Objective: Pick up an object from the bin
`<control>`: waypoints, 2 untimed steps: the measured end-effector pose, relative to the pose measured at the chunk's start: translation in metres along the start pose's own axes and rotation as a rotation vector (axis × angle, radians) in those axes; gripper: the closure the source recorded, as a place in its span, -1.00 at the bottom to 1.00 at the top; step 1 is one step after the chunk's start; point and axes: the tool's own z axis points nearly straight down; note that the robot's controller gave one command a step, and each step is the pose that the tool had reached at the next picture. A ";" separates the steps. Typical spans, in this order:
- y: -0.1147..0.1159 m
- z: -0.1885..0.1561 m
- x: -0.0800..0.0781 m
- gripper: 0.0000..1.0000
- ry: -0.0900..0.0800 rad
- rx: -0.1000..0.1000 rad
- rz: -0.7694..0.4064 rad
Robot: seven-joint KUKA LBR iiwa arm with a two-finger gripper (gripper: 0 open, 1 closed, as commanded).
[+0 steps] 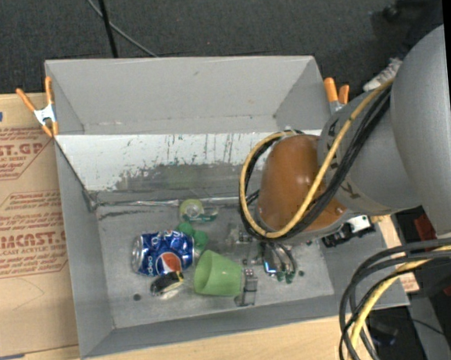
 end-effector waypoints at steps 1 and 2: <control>0.003 -0.014 0.001 -1.00 0.001 0.000 0.111; 0.005 0.033 -0.003 -1.00 0.006 0.001 0.230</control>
Offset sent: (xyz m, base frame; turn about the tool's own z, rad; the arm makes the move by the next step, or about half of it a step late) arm -0.0009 0.0022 0.0142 0.1122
